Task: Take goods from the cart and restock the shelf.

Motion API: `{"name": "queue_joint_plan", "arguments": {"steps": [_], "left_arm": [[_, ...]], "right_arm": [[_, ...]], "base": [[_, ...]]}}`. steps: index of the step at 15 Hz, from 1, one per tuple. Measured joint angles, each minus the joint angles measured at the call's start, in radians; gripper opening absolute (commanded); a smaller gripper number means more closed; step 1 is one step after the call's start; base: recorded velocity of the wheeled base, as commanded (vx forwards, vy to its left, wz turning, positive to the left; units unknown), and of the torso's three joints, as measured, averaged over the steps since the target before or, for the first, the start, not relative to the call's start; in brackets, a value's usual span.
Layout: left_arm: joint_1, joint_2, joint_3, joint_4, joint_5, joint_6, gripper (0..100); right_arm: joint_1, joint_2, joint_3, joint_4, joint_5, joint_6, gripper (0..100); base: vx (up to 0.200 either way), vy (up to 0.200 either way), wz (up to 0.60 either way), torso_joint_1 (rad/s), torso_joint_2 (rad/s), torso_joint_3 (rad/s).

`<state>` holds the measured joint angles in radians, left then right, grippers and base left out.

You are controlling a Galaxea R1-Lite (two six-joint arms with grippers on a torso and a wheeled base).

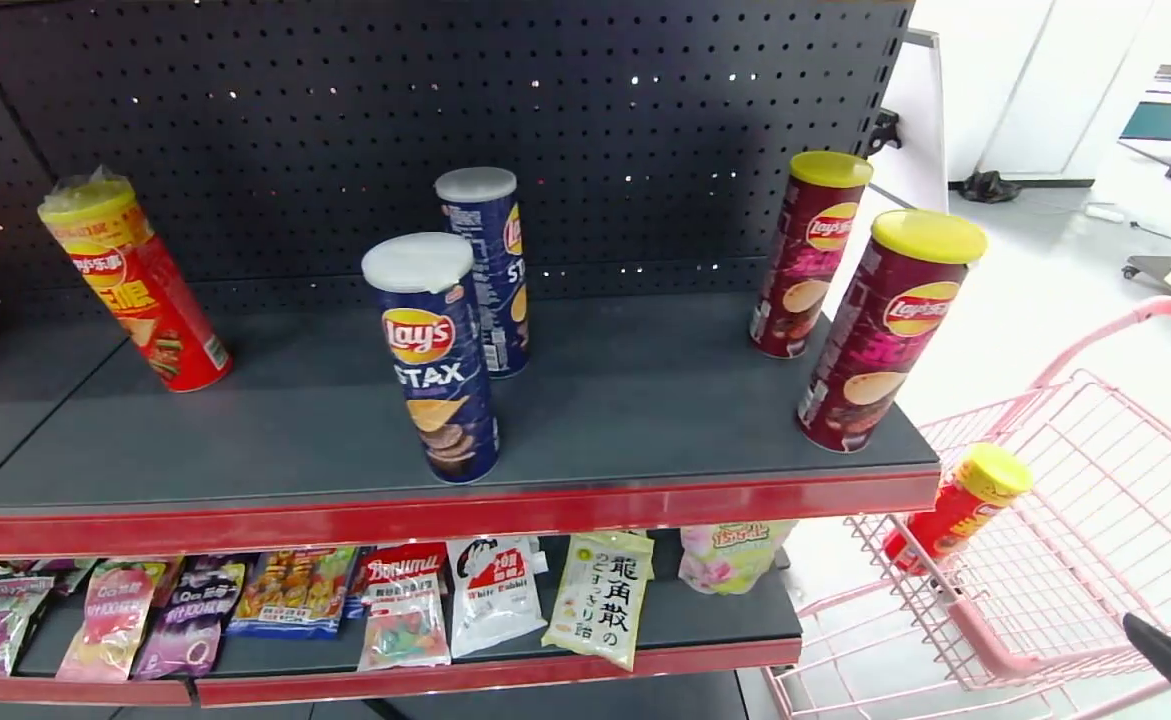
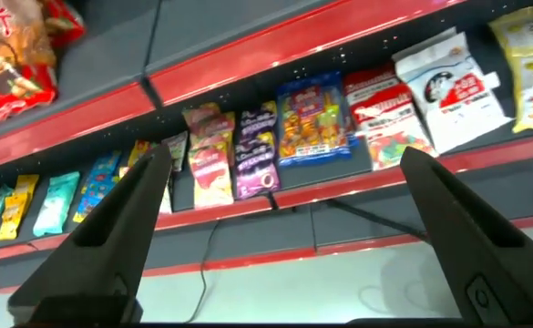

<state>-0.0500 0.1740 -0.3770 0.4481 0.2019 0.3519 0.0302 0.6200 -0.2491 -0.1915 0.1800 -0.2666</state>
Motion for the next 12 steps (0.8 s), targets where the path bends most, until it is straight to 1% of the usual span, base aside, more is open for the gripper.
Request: {"name": "queue_joint_plan", "arguments": {"steps": [1,2,5,6,10,12], "left_arm": [[0.000,-0.003,0.001,0.000,0.001,0.003,100],[0.000,-0.005,0.003,0.000,0.001,0.007,100],[0.001,-0.009,0.012,-0.001,0.003,0.036,100],[-0.001,-0.010,0.014,-0.001,0.003,0.039,100],[-0.002,-0.019,0.016,-0.034,-0.016,0.041,100],[-0.018,-0.037,0.017,-0.036,-0.032,0.040,100]], "right_arm": [[-0.001,0.004,0.000,0.000,0.000,0.000,100],[-0.001,0.006,0.000,0.000,-0.001,0.000,100],[-0.001,0.012,0.000,0.000,-0.003,-0.002,100],[-0.002,0.012,0.003,-0.001,-0.002,-0.006,100],[-0.005,0.011,0.018,0.000,-0.007,-0.021,100],[-0.006,0.012,0.019,0.000,-0.007,-0.022,100]], "base": [[0.000,-0.200,0.00,0.002,0.00,0.002],[0.000,0.000,0.00,0.000,0.00,0.000],[0.000,0.000,0.00,0.000,0.00,0.000],[0.000,0.000,0.00,0.000,0.00,0.000],[0.000,0.000,0.00,0.000,0.00,0.000],[0.000,0.000,0.00,0.000,0.00,0.000]]}}
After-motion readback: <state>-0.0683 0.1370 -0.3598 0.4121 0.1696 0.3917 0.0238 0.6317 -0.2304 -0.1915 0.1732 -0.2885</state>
